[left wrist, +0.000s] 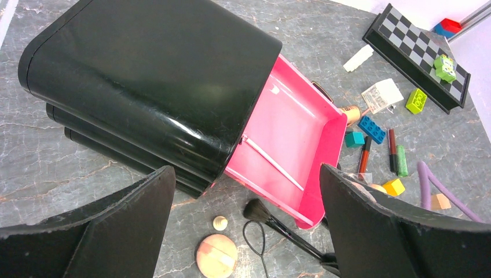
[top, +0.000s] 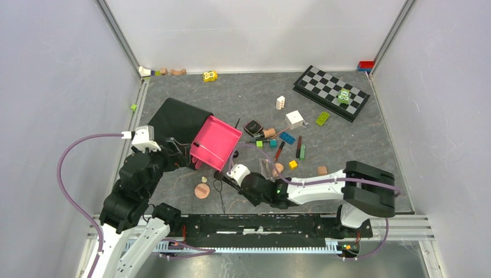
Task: Organize the makeup
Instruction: Pick up the makeup brush from the center of the board.
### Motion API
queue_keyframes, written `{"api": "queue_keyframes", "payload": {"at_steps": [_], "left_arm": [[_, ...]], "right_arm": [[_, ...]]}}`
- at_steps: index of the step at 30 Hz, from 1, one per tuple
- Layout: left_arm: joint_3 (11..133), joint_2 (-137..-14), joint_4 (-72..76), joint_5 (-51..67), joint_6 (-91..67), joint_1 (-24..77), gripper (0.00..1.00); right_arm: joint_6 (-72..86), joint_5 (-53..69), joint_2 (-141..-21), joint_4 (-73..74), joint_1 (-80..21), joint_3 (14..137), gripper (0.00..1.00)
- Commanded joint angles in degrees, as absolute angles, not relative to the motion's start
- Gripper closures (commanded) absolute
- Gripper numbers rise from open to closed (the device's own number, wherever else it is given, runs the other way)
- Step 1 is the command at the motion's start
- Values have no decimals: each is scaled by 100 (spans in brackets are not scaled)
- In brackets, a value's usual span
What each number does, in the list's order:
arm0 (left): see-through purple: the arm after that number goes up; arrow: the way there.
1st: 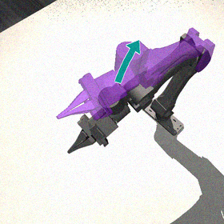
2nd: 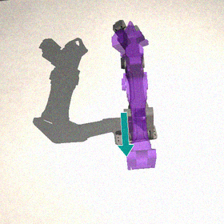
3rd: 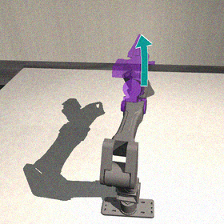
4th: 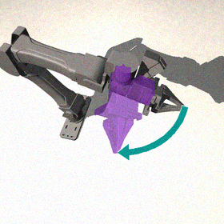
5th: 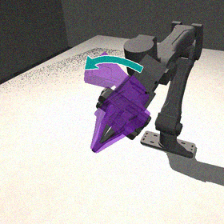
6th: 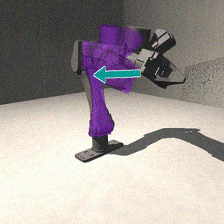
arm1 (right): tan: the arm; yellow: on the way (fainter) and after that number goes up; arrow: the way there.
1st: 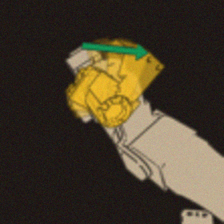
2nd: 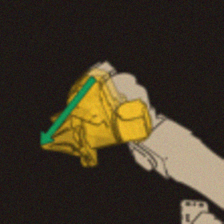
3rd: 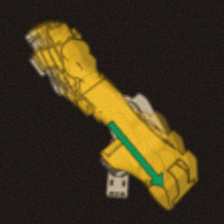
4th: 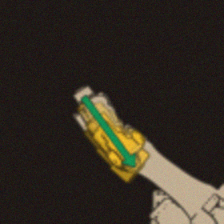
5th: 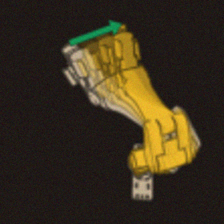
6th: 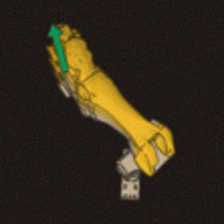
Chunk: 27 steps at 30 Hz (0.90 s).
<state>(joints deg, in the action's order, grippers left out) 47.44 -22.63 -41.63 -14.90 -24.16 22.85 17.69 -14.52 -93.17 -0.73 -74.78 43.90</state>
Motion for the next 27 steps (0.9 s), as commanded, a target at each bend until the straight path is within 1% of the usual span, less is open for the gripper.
{"api": "queue_keyframes", "payload": {"at_steps": [1,4,13,17,22,24,27], "left_arm": [[4746,-2325,-4000,-1449,-2557,2259,0],[4746,-2325,-3999,-1442,-2558,2253,0],[4742,-2327,-3990,-1450,-2553,2259,0],[4737,-2327,-3990,-1442,-2557,2254,0],[4737,-2322,-3990,-1445,-2557,2258,0],[4740,-2334,-3990,-1440,-2557,2254,0],[4744,-2340,-3990,-1435,-2557,2259,0]], "right_arm": [[1827,-1297,-8603,130,-7589,3936,97],[1870,-1194,-8090,271,-7603,3701,100],[2225,-1524,-6942,1156,-7607,3363,100],[2497,-2041,-6503,1517,-7603,3198,100],[2768,-2530,-6241,1904,-7589,3134,100],[3154,-3096,-6182,2312,-7549,3234,100],[3606,-3615,-6044,2845,-7376,3401,100]]}}
